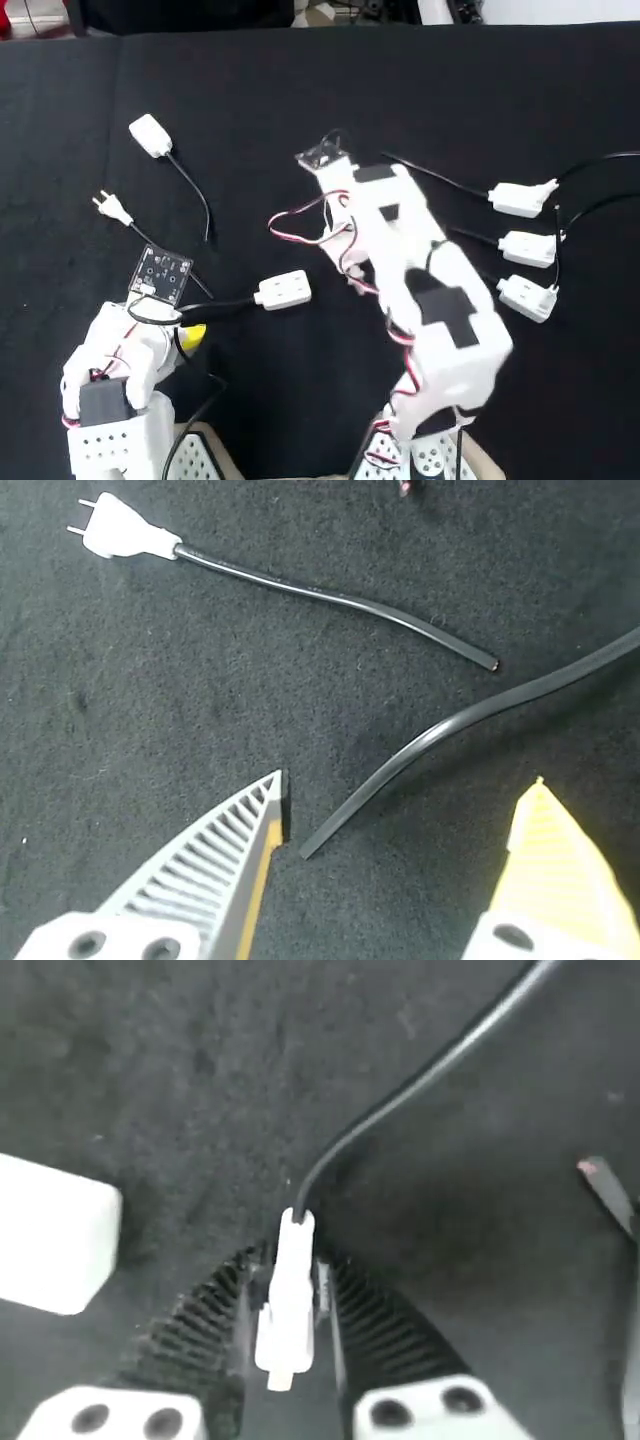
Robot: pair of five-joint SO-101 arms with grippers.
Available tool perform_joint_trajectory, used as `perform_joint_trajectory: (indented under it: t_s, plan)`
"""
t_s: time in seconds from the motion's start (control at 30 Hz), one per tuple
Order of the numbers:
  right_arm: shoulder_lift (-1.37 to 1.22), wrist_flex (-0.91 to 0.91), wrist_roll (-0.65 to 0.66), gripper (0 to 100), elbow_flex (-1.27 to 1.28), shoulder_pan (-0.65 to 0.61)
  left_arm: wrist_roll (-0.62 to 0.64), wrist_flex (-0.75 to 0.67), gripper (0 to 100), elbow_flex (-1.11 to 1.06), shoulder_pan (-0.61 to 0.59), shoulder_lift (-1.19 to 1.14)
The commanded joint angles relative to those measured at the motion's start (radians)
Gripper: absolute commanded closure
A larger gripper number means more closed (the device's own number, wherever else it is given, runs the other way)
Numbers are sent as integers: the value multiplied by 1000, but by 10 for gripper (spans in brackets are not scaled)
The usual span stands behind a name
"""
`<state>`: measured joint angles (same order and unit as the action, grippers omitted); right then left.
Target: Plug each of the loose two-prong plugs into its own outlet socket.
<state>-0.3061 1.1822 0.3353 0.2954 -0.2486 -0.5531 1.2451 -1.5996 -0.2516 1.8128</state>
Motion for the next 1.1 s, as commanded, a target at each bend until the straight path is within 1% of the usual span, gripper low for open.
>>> perform_joint_trajectory:
  t_s: [0.0, 0.07, 0.17, 0.27, 0.37, 0.47, 0.6, 0.73, 0.9, 1.07]
  plan:
    - [-42, 12, 20, 982, -84, 6, 5, 5, 646, 8, -7, 8]
    - [-56, 14, 31, 948, -97, 2, 5, 3, 646, 5, -7, 8]
    - [-84, 12, 87, 884, -111, 0, -11, 3, 646, 4, -7, 8]
    - [-111, 37, 100, 872, -122, -20, -43, 3, 646, -8, -7, 6]
    - [-134, 127, 103, 872, -151, -69, -44, 0, 646, -10, -7, 6]
    - [-148, 249, 104, 871, -234, -112, -44, 0, 646, -12, -7, 6]
    - [-197, 422, 104, 871, -409, -130, -44, 0, 646, -12, -8, 6]
    - [-337, 578, 103, 871, -602, -130, -44, 0, 646, -12, -8, 6]
    - [-496, 585, 97, 871, -739, -132, -44, 0, 646, -12, -8, 6]
    - [-553, 585, 78, 871, -765, -124, -44, 0, 646, -12, -8, 6]
